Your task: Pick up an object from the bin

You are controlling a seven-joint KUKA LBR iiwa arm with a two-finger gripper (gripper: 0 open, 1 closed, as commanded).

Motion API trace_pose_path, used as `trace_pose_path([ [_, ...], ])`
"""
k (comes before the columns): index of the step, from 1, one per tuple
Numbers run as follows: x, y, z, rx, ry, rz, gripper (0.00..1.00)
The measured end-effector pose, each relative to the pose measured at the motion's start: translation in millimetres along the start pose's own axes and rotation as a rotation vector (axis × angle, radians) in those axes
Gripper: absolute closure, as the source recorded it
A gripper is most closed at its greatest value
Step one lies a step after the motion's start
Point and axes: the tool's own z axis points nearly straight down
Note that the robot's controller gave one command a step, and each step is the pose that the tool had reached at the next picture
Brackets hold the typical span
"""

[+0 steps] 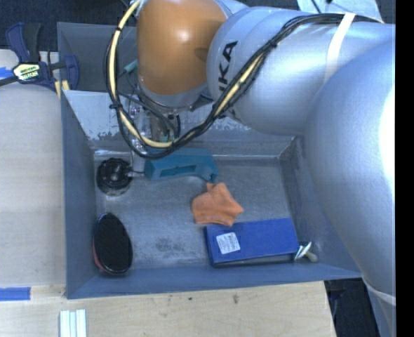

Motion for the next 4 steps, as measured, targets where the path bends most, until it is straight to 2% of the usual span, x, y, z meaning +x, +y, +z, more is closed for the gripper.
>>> trace_pose_path([
  [1,-2.4,14.9,88.9,-0.001,-0.004,-0.06,0.0],
  [2,-1.5,18.4,83.5,0.0,-0.001,-0.073,0.0],
  [3,-0.6,18.7,79.3,0.0,0.001,0.027,0.0],
  [4,4.2,20.9,137.0,0.002,0.006,-0.032,0.0],
])
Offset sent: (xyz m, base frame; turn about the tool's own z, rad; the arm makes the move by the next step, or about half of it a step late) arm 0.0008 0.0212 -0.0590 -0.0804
